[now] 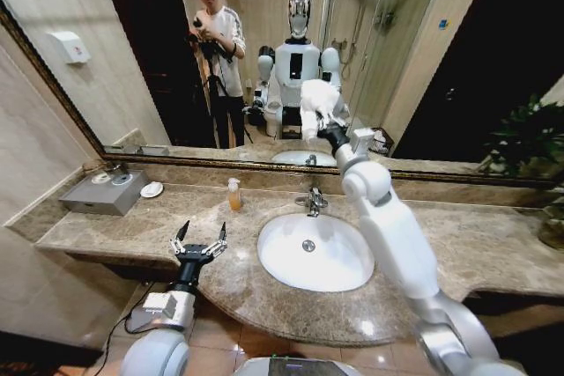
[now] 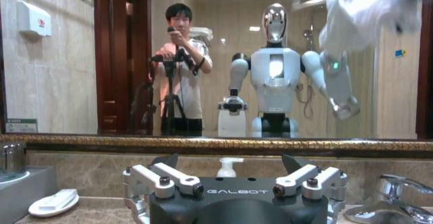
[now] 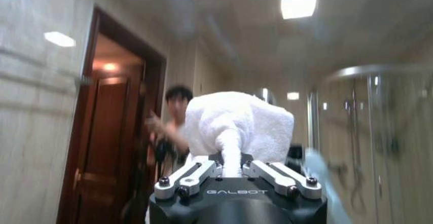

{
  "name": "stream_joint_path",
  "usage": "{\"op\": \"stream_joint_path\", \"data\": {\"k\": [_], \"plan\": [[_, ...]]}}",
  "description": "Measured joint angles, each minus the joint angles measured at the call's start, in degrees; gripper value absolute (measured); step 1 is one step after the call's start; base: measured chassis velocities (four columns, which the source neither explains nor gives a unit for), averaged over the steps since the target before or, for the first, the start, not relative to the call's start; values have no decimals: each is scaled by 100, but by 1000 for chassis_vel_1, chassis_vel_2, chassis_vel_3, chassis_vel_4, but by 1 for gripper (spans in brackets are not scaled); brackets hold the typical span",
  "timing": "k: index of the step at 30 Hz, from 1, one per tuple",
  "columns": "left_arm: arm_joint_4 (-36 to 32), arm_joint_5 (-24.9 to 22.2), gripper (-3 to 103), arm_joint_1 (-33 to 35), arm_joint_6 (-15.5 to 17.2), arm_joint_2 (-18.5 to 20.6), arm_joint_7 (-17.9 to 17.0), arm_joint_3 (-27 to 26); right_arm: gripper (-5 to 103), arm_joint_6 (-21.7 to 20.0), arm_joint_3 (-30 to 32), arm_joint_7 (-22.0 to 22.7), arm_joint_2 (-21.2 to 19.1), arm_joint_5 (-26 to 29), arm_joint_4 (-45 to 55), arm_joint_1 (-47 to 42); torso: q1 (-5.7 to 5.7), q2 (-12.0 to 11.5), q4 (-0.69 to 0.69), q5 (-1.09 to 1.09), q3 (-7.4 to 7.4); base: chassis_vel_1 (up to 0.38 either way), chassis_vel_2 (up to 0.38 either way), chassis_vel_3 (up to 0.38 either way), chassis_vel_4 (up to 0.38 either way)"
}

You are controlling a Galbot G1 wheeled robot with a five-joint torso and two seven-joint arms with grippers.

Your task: Pick up the towel from the sink counter and wipe the mirror surface.

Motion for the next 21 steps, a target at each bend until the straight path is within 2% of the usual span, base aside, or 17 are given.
{"op": "stream_joint_path", "data": {"k": [4,7,11,13,17,21], "plan": [[0,0,100,0,0,0,0,0,11,-91,12,30,-62,129,-11,580,0,0,-1,-1,0,0,0,0,0],[-1,0,100,0,0,0,0,0,11,-107,-33,38,-49,123,-33,609,0,0,-1,-1,-1,0,0,0,0],[0,0,100,0,0,0,0,0,11,-82,-130,37,-2,20,-63,256,0,0,-1,0,0,0,0,0,0],[0,0,100,0,0,0,1,0,11,58,-214,51,62,-173,-125,-237,0,0,-2,1,0,0,0,0,0],[0,0,100,0,0,0,0,0,11,178,-265,23,152,-400,-150,-669,0,0,-3,2,0,0,0,0,0],[0,0,100,0,0,0,0,0,11,217,-269,25,204,-425,-235,-602,-1,0,-2,2,0,0,0,0,0]]}}
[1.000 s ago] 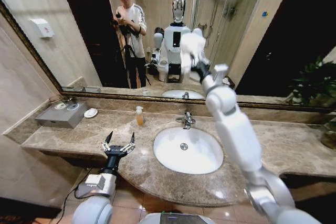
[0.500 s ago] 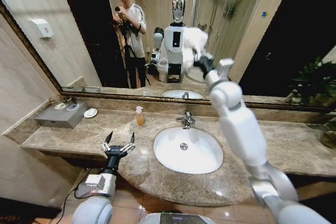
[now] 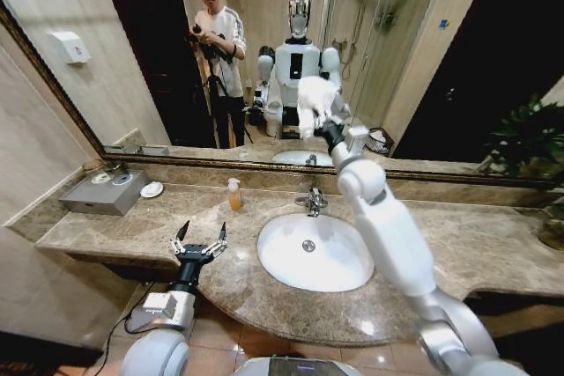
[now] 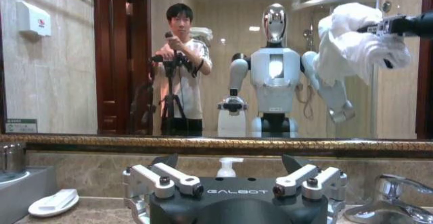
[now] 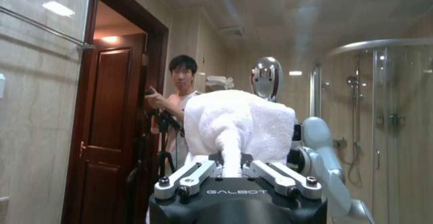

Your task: Pick up the towel from the sink counter and wipe the mirror surface.

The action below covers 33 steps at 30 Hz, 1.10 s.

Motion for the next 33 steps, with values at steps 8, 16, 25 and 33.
{"op": "stream_joint_path", "data": {"k": [8,16,25,33], "plan": [[0,0,100,0,0,0,0,0,11,-115,139,140,-59,155,40,1105,1,0,0,-2,0,0,0,0,0],[0,0,100,0,0,0,0,0,11,-146,44,154,-3,95,-18,1044,0,0,1,-2,-1,0,0,0,0],[0,0,100,0,0,1,0,0,11,197,-174,14,43,-399,-135,-256,1,0,-1,0,0,0,0,0,0],[0,0,100,0,0,0,0,0,11,329,-911,-7,88,-718,385,-846,0,0,0,-2,-1,0,0,0,0]]}}
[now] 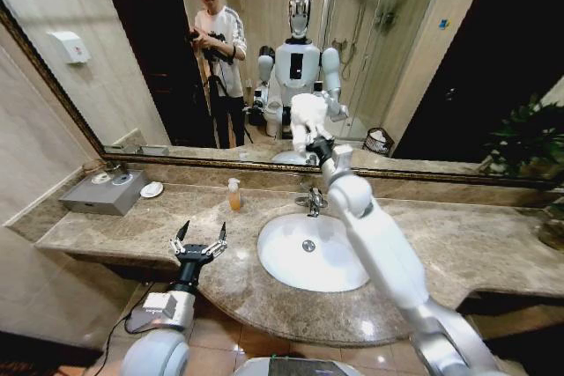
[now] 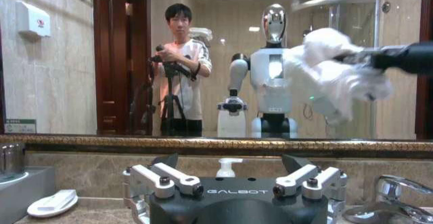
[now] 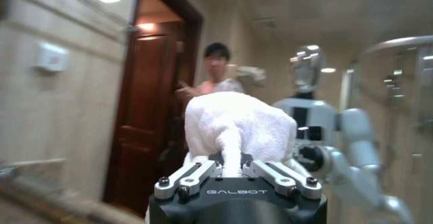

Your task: Pick up the towel from the sink counter and wipe the mirror surface.

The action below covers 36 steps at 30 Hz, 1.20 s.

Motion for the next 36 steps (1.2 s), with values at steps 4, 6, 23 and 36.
{"op": "stream_joint_path", "data": {"k": [4,6,23,36], "plan": [[0,0,100,0,0,0,0,0,11,110,-425,6,264,-168,-324,84,0,0,1,-1,0,0,0,0,0],[0,0,100,0,0,0,0,0,11,165,-554,15,413,-220,-539,182,1,0,1,-2,0,0,0,0,0],[0,0,100,0,0,0,0,0,11,440,-260,-104,1306,-729,-1588,1207,1,0,-1,0,0,0,0,0,0],[0,0,100,0,0,0,0,0,11,754,-165,-288,1393,-946,-2381,553,0,0,0,1,0,0,0,0,0]]}}
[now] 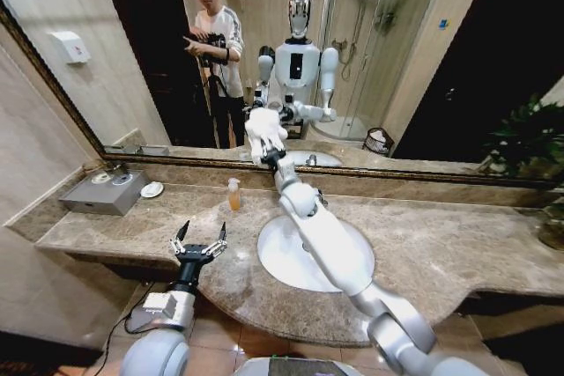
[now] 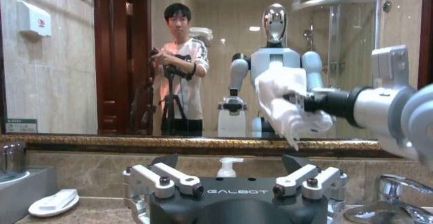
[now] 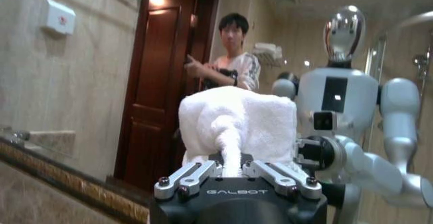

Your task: Pick up the towel from the sink counter and wipe the mirror surface.

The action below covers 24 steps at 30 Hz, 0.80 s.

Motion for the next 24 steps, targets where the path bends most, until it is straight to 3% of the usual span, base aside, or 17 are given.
{"op": "stream_joint_path", "data": {"k": [6,13,24], "plan": [[0,0,100,0,0,0,0,0,11,-28,58,24,-50,73,212,99,1,0,1,0,1,0,0,0,0],[0,0,100,0,0,0,0,0,11,-387,253,177,-203,312,1149,429,0,0,0,-1,-1,0,0,0,0],[0,0,100,0,0,0,0,0,11,-189,158,131,-238,168,412,-125,0,0,0,0,0,0,0,0,0]]}}
